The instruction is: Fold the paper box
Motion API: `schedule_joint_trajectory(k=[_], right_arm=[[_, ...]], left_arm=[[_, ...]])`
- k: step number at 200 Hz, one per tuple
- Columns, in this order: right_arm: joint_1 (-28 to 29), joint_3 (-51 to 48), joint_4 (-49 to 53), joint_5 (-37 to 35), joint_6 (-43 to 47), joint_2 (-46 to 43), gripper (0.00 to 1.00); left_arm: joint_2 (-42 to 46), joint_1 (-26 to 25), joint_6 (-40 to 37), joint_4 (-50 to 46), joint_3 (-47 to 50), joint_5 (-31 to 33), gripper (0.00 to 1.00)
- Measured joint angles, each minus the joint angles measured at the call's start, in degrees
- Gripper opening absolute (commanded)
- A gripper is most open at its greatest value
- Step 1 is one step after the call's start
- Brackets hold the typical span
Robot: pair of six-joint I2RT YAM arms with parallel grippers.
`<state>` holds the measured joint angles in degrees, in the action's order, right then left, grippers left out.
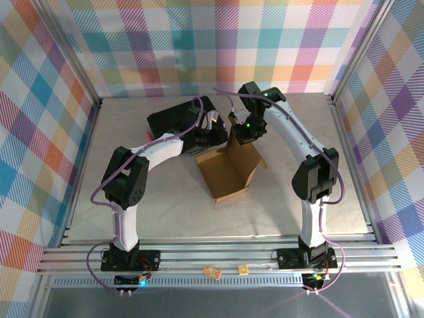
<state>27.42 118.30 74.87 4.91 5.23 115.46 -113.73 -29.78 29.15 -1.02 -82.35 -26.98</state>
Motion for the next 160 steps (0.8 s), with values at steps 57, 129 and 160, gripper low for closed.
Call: schedule_joint_trajectory(k=[57,129,160], right_arm=[[0.0,0.2,0.1,-1.1,0.0,0.0,0.0],[1.0,0.6,0.3,-8.0,0.0,0.0,0.0],[3.3,0.6,0.2,-11.9,2.0,-0.2,0.0]], left_arm=[[-1.3,-1.5,1.8,1.8,-1.1,2.5,0.19],[-2.7,-2.3,6.2,6.4,-0.7,2.6,0.19],[-0.2,-1.8,8.4,8.4,3.6,3.0,0.19]])
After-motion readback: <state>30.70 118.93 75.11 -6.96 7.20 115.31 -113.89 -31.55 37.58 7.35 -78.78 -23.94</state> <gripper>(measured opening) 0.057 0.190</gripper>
